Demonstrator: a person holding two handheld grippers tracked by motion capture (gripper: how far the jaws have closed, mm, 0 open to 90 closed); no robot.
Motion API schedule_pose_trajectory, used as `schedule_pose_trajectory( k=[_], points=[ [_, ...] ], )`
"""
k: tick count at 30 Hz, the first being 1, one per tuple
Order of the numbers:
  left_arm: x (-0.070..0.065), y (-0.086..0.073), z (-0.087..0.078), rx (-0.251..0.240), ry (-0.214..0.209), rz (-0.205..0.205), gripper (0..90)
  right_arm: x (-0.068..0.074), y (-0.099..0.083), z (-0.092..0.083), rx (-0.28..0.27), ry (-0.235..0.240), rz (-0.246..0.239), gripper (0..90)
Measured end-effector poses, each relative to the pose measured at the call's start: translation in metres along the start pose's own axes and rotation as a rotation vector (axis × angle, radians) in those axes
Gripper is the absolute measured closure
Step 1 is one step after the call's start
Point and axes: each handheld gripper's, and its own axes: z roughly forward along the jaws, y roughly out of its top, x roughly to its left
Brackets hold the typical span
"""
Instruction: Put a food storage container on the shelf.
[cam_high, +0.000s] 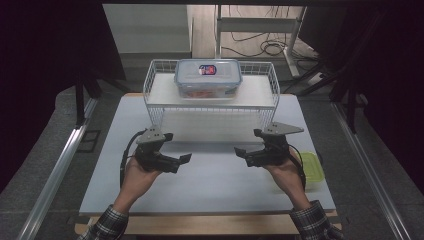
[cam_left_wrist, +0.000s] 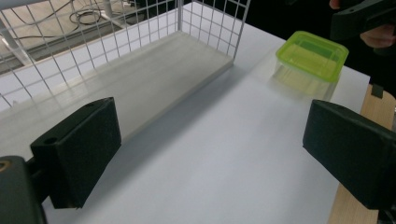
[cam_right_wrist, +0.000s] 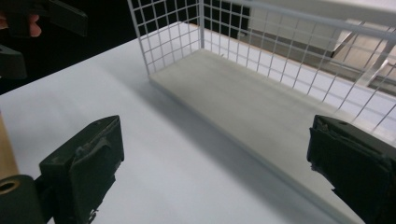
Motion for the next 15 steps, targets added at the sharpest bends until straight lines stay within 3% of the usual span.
schedule_pose_trajectory(
  k=[6, 15],
  points=[
    [-0.003, -0.019, 0.003, 0.050, 0.024, 0.023, 4.2, 0.008, -0.015, -0.004, 0.016, -0.007, -0.005, 3.9],
    [-0.013, -0.043, -0.001, 0.038, 0.013, 0.006, 4.4, 0.020, -0.035, -0.010, 0.042, -0.006, -0.020, 4.1]
  ],
)
